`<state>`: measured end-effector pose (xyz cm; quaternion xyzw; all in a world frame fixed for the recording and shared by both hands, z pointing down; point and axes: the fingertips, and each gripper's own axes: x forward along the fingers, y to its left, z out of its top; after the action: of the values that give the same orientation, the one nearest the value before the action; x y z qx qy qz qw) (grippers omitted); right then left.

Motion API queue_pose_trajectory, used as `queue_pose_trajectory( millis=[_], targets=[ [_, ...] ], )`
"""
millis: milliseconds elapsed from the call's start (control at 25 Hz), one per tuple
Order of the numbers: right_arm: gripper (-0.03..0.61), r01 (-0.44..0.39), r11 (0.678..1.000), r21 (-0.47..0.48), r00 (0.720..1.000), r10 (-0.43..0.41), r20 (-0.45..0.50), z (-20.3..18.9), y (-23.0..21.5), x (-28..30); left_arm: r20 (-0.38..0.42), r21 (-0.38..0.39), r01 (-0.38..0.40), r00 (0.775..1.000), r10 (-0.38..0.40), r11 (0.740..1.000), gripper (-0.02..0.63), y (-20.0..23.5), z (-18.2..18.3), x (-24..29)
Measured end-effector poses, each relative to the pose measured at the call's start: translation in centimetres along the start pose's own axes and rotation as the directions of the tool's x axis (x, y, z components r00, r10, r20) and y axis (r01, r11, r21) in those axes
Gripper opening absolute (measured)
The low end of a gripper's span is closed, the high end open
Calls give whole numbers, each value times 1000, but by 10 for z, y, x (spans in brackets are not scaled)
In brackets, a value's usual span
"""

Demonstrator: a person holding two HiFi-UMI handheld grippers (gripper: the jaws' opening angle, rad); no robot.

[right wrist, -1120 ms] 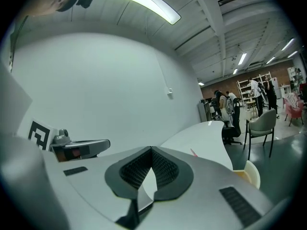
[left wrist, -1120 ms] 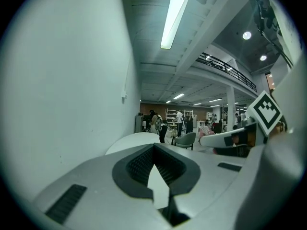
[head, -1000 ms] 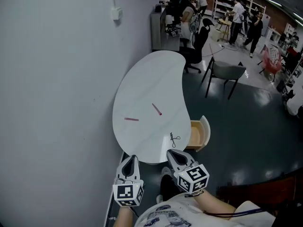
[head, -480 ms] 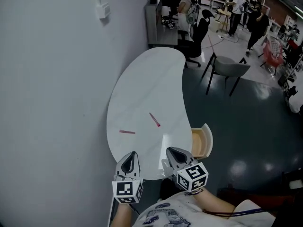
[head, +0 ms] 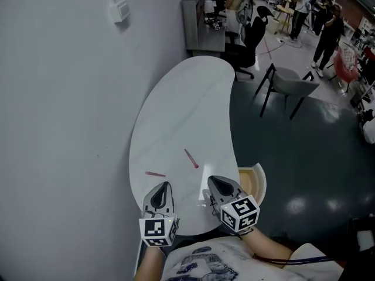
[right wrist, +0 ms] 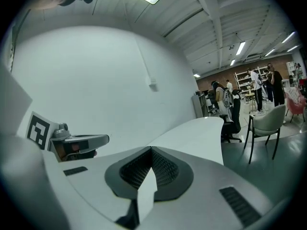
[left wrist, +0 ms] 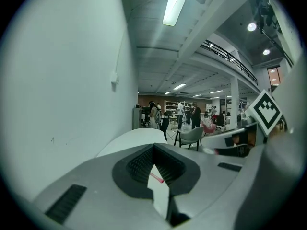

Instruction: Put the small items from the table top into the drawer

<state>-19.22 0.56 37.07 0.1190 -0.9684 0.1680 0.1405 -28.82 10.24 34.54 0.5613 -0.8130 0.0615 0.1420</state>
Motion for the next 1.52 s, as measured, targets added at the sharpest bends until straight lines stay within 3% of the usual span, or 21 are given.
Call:
queue_pose_trajectory(
  millis=[360,600,1040,1520],
  targets=[
    [21,30,999,26,999,-29,-28,0,-17,30,-43,10,20,999,-19,1000,20,17,1,32],
    [21,52,997,51,999,-52,-13,1,-19,50,-60,22,82,995,-80,996,20,35,0,57],
    [21,184,983,12,981,-183,-64,-5,-18,85,-89,7,186,979,-184,983,20,66,-10,92],
    [23,229,973,15,966,-225,-130,-19,-29,121,-128,-12,231,965,-231,973,20,85,-24,122]
  ],
)
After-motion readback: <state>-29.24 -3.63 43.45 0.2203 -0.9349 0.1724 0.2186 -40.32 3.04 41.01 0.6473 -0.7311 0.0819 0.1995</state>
